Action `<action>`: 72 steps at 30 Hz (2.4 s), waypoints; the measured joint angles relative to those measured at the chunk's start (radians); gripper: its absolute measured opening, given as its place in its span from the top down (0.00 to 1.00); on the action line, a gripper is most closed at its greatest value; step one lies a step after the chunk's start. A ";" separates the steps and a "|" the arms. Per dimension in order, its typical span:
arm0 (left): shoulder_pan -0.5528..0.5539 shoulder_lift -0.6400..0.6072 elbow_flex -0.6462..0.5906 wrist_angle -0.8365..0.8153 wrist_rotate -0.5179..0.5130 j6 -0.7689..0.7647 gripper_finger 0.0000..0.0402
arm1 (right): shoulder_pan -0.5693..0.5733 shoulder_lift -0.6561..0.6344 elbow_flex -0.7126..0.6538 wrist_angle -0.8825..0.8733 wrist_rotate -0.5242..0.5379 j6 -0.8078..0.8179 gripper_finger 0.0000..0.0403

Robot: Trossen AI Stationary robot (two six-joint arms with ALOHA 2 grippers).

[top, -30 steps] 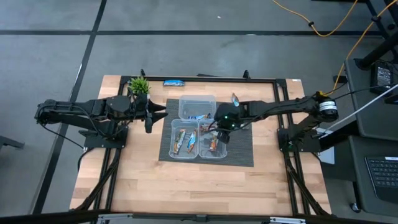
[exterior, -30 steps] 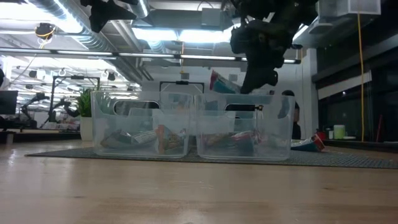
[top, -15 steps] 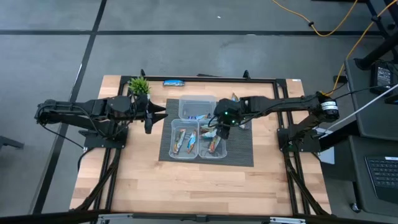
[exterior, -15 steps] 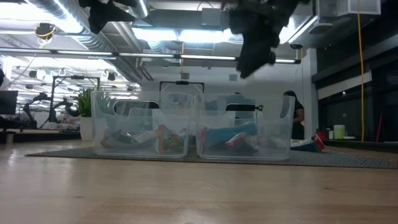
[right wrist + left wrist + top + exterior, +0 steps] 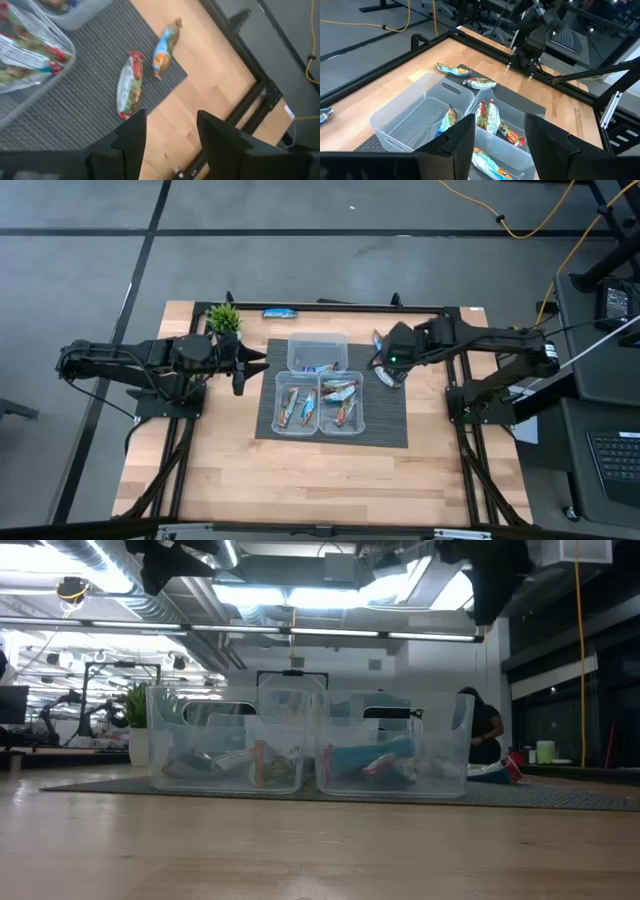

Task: Pick and place Granola Bars by type
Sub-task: Put the red granola bar into the bottom right transparent bin

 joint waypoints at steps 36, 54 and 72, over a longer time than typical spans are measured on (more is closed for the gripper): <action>0.000 0.000 0.000 -0.010 -0.085 -0.039 0.59 | -0.357 -0.058 -0.664 0.805 -0.323 -0.264 0.08; 0.000 0.000 0.000 -0.013 -0.114 -0.076 0.59 | -0.357 0.163 -0.677 0.922 -0.447 -0.344 0.08; 0.000 0.000 0.000 -0.015 -0.139 -0.087 0.59 | -0.357 0.194 -0.676 0.946 -0.455 -0.350 0.45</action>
